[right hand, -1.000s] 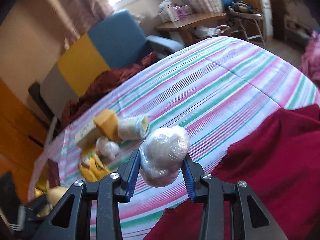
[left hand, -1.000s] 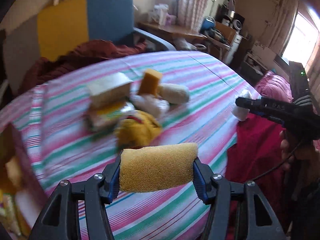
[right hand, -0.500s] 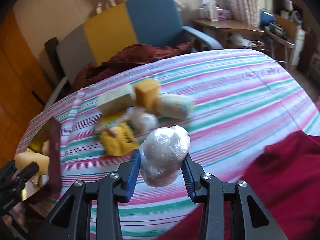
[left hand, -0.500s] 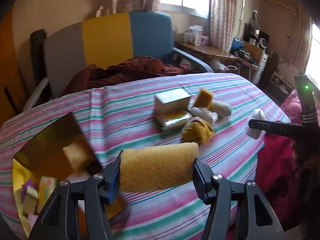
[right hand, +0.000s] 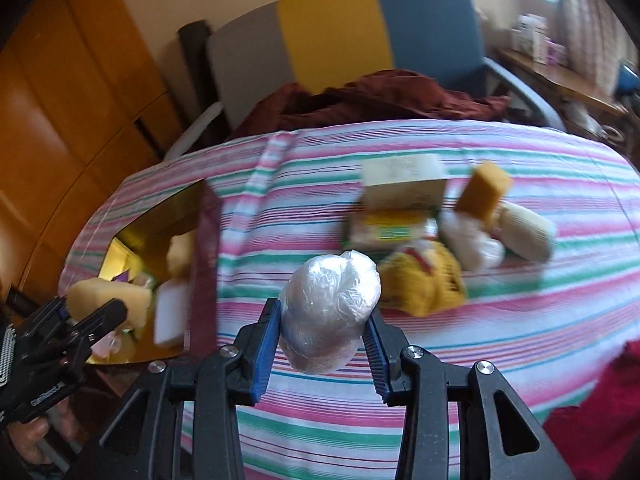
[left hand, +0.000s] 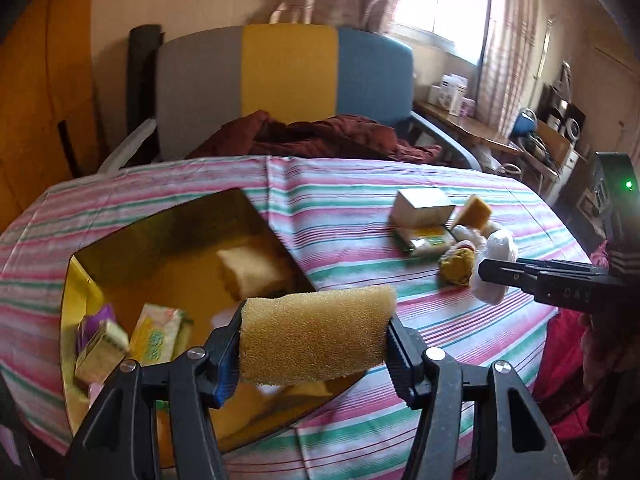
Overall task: Organize objects
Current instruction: 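Carry the yellow sponge and wrapped ball over the gold tray with both grippers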
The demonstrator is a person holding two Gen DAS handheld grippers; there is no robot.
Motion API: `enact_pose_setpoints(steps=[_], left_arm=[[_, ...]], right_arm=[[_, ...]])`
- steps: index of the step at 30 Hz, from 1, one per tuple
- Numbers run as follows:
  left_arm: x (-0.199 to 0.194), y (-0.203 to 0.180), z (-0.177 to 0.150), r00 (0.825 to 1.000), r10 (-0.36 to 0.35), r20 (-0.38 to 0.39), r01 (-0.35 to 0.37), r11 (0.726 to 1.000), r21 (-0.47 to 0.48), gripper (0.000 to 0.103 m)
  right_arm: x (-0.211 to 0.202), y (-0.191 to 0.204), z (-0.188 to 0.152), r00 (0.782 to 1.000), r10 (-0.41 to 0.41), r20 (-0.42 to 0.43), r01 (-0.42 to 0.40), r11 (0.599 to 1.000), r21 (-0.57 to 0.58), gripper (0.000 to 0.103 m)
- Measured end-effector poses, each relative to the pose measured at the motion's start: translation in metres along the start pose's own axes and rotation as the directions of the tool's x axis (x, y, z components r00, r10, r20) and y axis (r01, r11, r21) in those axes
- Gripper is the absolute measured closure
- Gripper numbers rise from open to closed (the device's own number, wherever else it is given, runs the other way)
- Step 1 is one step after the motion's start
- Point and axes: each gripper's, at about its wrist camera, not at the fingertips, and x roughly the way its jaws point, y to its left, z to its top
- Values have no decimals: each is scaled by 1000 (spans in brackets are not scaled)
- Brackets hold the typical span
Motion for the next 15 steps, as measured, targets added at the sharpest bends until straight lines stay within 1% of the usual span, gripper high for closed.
enact_pose_setpoints(steps=[2, 6, 9, 10, 12, 15], left_arm=[[-2, 11, -5, 1000, 2, -1, -2, 1000, -31, 42], [-16, 49, -19, 1000, -2, 21, 4, 992, -128, 42], [-32, 87, -31, 999, 16, 47, -5, 975, -223, 42], [-36, 96, -34, 998, 27, 52, -13, 968, -249, 42], [-47, 121, -42, 995, 80, 64, -56, 949, -309, 42], [-54, 147, -48, 989, 136, 59, -106, 926, -362, 42]], right_arm=[[6, 15, 1, 1000, 18, -14, -18, 999, -31, 61], [16, 45, 2, 998, 57, -40, -60, 994, -94, 61], [26, 66, 6, 995, 79, -55, -86, 986, -143, 61], [28, 72, 8, 995, 88, -56, -96, 983, -157, 61], [32, 84, 12, 993, 105, -56, -113, 977, -180, 61], [40, 103, 19, 990, 128, -56, -137, 966, -221, 61]])
